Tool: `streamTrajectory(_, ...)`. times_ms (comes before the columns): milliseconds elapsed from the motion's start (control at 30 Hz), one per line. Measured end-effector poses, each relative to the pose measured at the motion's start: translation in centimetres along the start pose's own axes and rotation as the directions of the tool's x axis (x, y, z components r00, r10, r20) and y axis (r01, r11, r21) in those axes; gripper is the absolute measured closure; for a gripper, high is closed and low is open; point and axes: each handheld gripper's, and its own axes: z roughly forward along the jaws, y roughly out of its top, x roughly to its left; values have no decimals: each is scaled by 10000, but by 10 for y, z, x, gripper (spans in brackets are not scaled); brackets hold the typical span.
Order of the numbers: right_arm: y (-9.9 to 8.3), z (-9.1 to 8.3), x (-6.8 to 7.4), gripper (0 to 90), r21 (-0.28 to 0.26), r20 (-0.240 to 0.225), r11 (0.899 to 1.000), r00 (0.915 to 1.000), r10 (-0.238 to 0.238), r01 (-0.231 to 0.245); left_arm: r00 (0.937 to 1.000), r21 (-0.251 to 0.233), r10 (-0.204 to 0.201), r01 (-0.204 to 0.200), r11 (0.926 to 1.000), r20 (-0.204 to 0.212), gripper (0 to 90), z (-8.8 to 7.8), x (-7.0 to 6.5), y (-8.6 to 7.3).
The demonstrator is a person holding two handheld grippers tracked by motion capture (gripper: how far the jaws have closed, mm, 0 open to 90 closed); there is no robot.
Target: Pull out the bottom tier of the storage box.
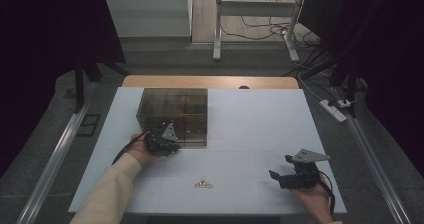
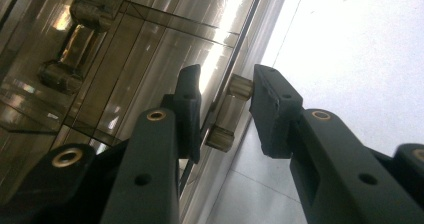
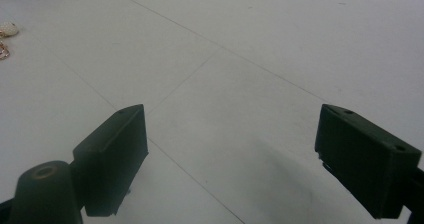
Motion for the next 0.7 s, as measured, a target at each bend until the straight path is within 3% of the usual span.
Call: streamTrajectory(700,0,-1,0,131,-61,31,10000,10000,12,-12,10000,26,51,-51,10000,59,661,-1,-5,-1)
